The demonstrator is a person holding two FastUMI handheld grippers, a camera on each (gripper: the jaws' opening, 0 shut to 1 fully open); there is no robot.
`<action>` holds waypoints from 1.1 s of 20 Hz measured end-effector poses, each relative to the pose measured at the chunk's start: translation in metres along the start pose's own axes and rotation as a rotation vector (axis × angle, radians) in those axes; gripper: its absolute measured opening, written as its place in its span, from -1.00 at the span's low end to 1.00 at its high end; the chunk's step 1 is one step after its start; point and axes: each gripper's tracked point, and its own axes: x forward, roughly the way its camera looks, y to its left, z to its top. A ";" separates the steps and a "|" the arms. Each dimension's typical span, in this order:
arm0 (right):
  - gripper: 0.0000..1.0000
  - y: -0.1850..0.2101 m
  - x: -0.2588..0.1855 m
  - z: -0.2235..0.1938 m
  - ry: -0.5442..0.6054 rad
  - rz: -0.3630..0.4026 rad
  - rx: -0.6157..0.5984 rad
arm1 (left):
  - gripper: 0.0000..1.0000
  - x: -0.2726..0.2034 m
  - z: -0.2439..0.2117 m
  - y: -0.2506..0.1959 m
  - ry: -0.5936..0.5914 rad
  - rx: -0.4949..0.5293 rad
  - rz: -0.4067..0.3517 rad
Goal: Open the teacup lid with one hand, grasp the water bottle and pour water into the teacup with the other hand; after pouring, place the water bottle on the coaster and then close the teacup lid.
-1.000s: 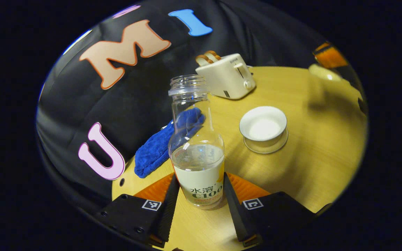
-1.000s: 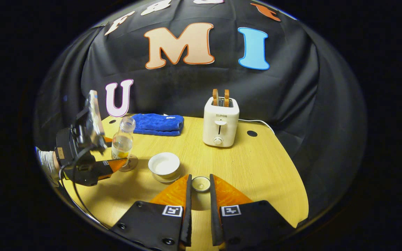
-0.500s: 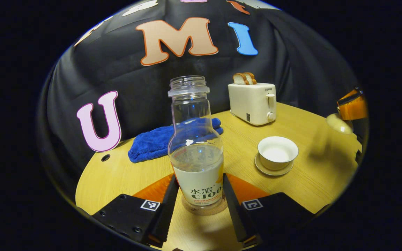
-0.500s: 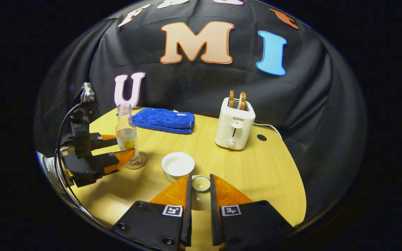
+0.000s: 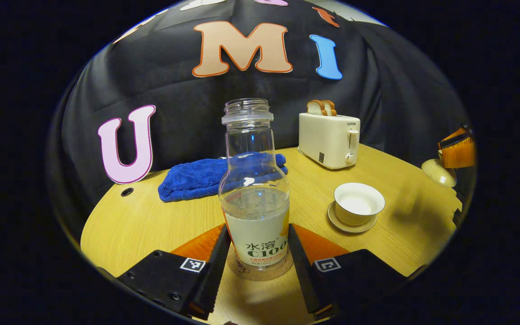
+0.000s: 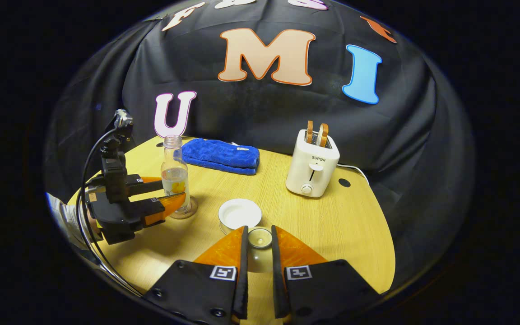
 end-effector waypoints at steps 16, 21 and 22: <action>-0.48 0.014 0.022 0.014 -0.038 0.049 0.021 | 0.86 -0.022 -0.007 -0.005 0.044 -0.021 0.004; -0.48 0.023 0.054 0.027 -0.075 0.084 0.093 | 0.92 -0.052 0.007 -0.001 0.014 -0.017 0.040; -0.48 0.024 0.062 0.028 -0.079 0.088 0.102 | 0.92 -0.059 0.010 0.001 0.008 -0.018 0.050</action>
